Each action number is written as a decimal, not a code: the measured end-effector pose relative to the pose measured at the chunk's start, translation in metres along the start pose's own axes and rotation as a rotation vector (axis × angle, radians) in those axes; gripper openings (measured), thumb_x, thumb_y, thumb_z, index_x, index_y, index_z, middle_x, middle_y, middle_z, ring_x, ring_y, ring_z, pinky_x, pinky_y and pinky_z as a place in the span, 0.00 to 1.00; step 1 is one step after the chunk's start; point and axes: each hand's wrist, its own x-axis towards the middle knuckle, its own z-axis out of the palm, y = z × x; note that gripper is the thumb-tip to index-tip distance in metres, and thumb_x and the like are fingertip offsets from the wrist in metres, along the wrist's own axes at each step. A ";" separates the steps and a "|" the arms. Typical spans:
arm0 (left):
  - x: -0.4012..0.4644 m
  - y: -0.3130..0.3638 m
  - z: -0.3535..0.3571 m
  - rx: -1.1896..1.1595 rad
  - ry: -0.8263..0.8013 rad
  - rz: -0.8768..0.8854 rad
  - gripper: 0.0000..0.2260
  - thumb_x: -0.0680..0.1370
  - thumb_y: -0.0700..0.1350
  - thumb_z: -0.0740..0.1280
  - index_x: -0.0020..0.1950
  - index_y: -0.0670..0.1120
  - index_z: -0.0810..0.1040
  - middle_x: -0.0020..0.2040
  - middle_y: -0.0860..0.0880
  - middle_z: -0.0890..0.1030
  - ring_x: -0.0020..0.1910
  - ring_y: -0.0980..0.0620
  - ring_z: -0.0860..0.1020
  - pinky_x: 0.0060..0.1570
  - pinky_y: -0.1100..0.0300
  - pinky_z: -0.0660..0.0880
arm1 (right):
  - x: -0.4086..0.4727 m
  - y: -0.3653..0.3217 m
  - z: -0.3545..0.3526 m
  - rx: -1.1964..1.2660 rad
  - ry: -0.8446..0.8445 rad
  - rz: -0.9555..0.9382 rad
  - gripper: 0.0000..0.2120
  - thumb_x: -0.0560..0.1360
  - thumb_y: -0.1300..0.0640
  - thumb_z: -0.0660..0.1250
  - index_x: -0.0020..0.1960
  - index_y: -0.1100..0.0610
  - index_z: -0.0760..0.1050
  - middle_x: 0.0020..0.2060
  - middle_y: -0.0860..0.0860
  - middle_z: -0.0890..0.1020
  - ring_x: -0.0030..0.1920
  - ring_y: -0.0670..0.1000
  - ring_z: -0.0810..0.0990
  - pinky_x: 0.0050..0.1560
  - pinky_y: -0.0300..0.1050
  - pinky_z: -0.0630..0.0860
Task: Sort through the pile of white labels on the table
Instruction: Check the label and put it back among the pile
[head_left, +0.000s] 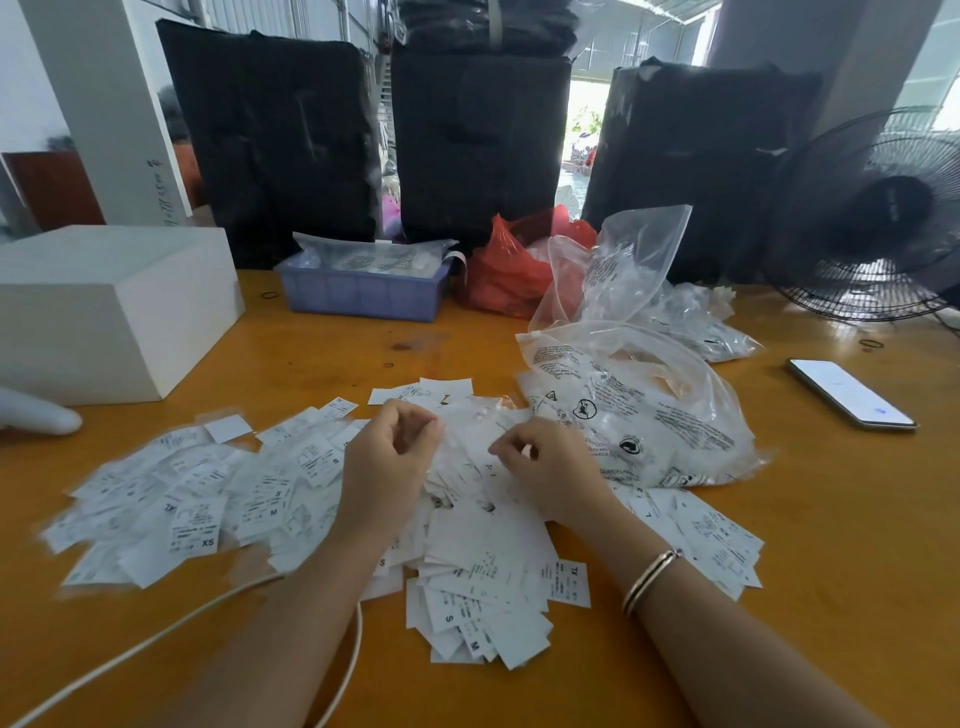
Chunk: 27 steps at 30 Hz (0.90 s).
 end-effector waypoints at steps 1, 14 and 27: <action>0.000 0.001 0.000 -0.013 0.018 -0.011 0.03 0.77 0.46 0.68 0.44 0.52 0.76 0.42 0.55 0.82 0.43 0.61 0.80 0.42 0.68 0.75 | -0.002 0.000 0.001 -0.127 -0.032 -0.009 0.10 0.77 0.51 0.63 0.48 0.53 0.82 0.45 0.46 0.79 0.39 0.47 0.77 0.38 0.39 0.75; 0.000 0.003 -0.003 -0.024 0.031 0.003 0.10 0.79 0.41 0.65 0.54 0.55 0.80 0.46 0.58 0.82 0.43 0.60 0.80 0.35 0.73 0.73 | -0.009 -0.012 -0.005 -0.381 -0.113 0.031 0.16 0.79 0.50 0.59 0.42 0.58 0.79 0.35 0.52 0.81 0.32 0.50 0.76 0.32 0.39 0.74; -0.001 0.007 0.000 -0.143 -0.032 -0.093 0.05 0.76 0.46 0.68 0.44 0.57 0.79 0.38 0.60 0.84 0.42 0.63 0.81 0.42 0.67 0.78 | -0.005 0.000 -0.006 1.028 0.081 0.359 0.04 0.78 0.63 0.64 0.48 0.55 0.74 0.29 0.52 0.80 0.27 0.49 0.78 0.26 0.38 0.73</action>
